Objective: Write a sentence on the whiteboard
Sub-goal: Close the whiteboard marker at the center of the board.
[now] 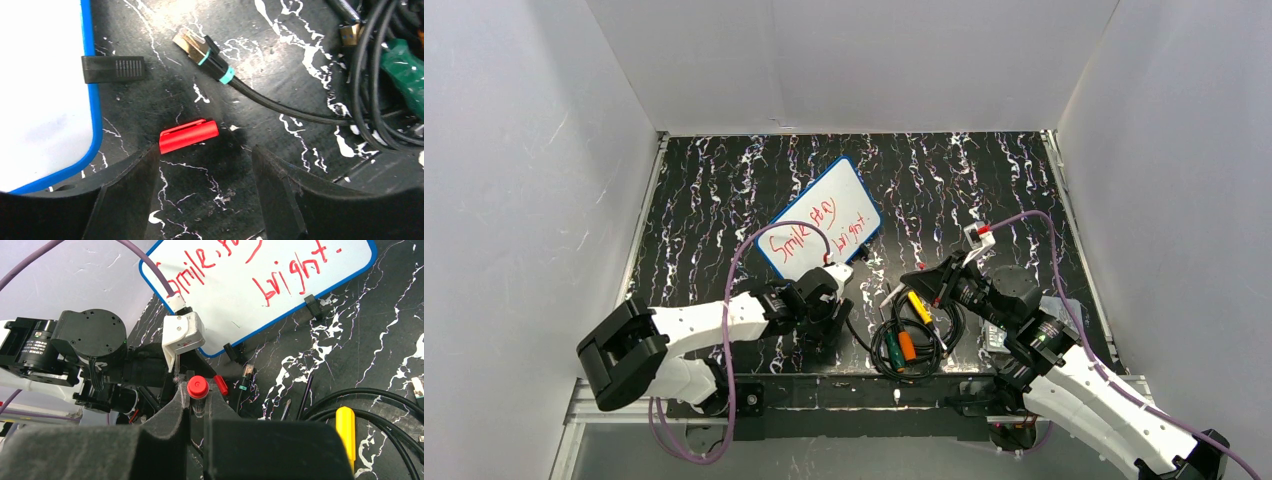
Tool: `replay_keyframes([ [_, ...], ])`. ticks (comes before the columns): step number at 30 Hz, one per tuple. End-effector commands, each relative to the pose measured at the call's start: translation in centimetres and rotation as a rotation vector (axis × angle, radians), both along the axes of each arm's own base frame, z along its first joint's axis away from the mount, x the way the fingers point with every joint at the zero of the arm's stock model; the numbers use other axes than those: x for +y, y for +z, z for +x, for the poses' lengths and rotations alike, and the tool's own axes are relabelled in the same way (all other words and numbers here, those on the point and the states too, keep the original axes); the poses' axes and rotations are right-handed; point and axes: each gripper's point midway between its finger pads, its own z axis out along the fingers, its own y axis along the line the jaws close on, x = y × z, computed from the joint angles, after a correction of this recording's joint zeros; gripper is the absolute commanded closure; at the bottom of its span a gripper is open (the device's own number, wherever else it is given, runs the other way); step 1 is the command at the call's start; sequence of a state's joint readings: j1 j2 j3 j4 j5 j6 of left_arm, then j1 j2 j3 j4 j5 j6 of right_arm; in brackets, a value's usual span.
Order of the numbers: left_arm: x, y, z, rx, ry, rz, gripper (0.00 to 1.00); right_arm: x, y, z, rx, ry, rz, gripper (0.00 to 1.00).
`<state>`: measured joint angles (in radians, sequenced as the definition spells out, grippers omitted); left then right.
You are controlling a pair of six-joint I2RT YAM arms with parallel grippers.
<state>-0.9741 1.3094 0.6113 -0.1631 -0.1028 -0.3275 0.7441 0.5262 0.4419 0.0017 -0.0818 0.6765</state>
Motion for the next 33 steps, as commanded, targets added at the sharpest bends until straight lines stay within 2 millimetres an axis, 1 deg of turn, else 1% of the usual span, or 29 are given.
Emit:
replay_keyframes([
  [1, -0.7, 0.8, -1.1, 0.039, -0.031, -0.071, 0.34, 0.3, 1.2, 0.3, -0.039, 0.000, 0.036, 0.99],
  [6, -1.2, 0.9, -2.7, 0.103, -0.064, -0.114, 0.34, 0.2, 1.1, 0.3, -0.037, 0.001, 0.035, 0.99],
  [9, -1.1, 1.5, -3.1, 0.101, -0.087, -0.130, 0.34, 0.2, 1.1, 0.3, -0.036, 0.000, 0.036, 0.99],
  [12, 0.0, 2.0, -2.5, 0.057, -0.080, -0.078, 0.33, 0.2, 1.2, 0.3, -0.037, 0.001, 0.038, 0.99],
  [14, 0.7, 2.1, -1.4, 0.008, -0.069, -0.025, 0.32, 0.3, 1.2, 0.3, -0.039, 0.002, 0.037, 0.99],
  [16, 0.3, 2.2, -1.1, -0.001, -0.101, -0.016, 0.34, 0.4, 1.2, 0.3, -0.038, 0.005, 0.038, 0.99],
  [18, -0.3, 2.1, -0.9, 0.000, -0.132, -0.004, 0.40, 0.4, 1.3, 0.3, -0.039, 0.009, 0.040, 0.99],
  [20, -0.5, 1.9, -0.6, 0.000, -0.149, 0.021, 0.43, 0.5, 1.4, 0.3, -0.041, 0.011, 0.040, 0.99],
  [23, -1.0, 1.8, -0.2, -0.014, -0.179, 0.024, 0.43, 0.3, 1.7, 0.3, -0.048, 0.008, 0.038, 0.99],
  [26, -1.4, 1.6, -0.2, -0.013, -0.208, 0.020, 0.43, 0.3, 1.7, 0.3, -0.050, 0.007, 0.034, 0.99],
  [33, -1.6, 1.0, 0.2, -0.025, -0.220, 0.028, 0.43, 0.4, 1.6, 0.2, -0.050, 0.012, 0.034, 0.99],
])
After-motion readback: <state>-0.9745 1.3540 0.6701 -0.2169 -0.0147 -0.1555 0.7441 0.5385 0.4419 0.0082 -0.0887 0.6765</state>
